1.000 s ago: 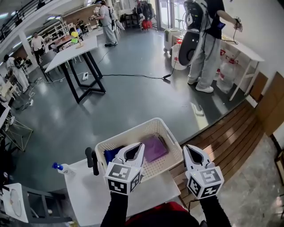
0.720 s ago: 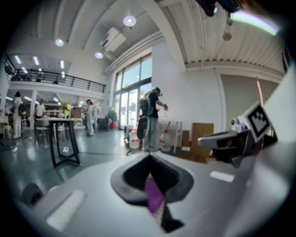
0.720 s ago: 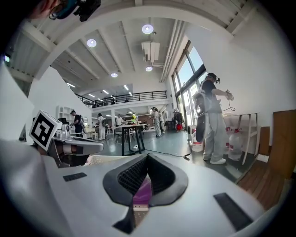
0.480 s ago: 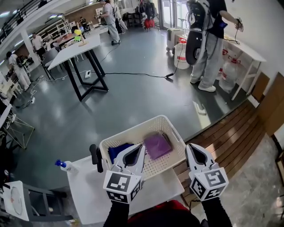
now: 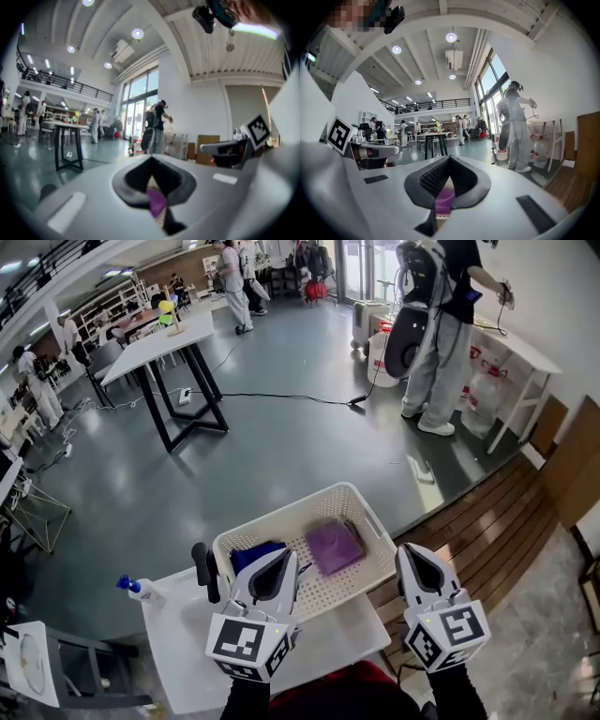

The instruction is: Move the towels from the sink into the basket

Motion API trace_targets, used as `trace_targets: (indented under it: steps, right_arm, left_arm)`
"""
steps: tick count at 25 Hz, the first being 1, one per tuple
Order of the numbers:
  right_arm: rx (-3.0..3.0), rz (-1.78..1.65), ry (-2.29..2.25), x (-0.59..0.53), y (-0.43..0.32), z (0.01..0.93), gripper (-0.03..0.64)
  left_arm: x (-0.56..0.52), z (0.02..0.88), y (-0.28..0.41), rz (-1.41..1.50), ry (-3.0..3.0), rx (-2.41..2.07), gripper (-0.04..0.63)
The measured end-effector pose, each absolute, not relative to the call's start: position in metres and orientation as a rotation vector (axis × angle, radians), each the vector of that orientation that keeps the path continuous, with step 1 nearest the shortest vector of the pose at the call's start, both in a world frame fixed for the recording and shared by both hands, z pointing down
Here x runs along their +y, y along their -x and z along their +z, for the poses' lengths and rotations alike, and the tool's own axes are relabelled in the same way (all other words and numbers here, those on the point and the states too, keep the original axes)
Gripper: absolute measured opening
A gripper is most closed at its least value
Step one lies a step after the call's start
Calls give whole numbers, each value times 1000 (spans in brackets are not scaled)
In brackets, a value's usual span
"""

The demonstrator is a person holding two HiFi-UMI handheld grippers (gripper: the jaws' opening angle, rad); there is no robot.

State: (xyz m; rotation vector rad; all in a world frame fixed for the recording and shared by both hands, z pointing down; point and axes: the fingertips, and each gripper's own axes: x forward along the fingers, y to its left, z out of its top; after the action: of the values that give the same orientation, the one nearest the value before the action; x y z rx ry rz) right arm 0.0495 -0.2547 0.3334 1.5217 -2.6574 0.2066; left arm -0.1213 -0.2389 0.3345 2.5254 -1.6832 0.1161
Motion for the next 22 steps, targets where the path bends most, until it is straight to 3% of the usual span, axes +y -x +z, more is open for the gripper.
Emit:
trace_targets:
  steps: [22]
  right_arm:
    - [-2684,158,-1528,-233,-43,339,8]
  left_arm:
    - [-230,340,123,101,-2529,-1654,3]
